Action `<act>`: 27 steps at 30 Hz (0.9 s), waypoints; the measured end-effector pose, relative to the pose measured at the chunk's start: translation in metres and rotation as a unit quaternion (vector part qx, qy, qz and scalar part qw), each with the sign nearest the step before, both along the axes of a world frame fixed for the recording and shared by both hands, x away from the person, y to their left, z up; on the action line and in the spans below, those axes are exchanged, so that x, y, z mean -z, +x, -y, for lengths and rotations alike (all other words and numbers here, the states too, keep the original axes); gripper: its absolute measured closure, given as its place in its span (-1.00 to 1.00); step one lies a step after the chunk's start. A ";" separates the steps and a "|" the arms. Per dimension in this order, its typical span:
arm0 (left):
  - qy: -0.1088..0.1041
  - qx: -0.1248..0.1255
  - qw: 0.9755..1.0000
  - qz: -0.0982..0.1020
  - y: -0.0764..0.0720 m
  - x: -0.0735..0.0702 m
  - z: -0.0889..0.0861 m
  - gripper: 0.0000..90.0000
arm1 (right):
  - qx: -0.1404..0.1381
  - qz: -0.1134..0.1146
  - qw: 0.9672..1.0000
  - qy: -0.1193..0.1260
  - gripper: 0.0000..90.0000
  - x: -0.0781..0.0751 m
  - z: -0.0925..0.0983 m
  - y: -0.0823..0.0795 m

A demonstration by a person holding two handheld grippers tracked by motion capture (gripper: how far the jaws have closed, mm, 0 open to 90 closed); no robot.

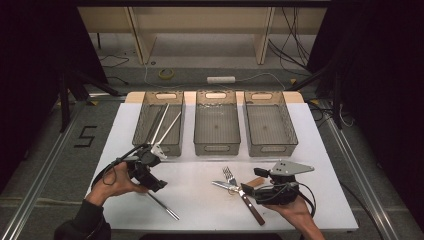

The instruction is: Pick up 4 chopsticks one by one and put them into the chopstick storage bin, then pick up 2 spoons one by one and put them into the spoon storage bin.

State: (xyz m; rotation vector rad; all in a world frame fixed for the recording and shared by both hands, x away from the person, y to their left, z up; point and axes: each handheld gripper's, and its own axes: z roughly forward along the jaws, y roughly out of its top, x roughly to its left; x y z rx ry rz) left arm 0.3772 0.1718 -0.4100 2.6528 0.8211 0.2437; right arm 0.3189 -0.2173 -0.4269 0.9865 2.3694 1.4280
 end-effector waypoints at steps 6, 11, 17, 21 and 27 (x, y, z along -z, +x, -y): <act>0.018 0.017 1.000 -0.005 -0.006 0.004 0.001 -0.61 | 0.000 0.000 1.000 0.000 -0.37 0.000 0.000 0.000; 0.029 0.028 0.999 -0.011 -0.009 0.009 0.001 -0.61 | 0.000 0.000 1.000 0.000 -0.37 0.000 0.000 0.000; 0.052 0.037 0.998 -0.019 -0.011 0.017 0.000 -0.61 | 0.002 -0.001 1.000 -0.001 -0.37 0.000 0.000 -0.001; 0.067 0.048 0.996 -0.025 -0.012 0.021 -0.001 -0.61 | 0.002 0.000 1.000 -0.002 -0.37 0.000 0.000 -0.001; 0.070 0.058 0.995 -0.030 -0.013 0.022 -0.002 -0.59 | 0.004 -0.001 1.000 -0.001 -0.37 0.001 0.001 0.000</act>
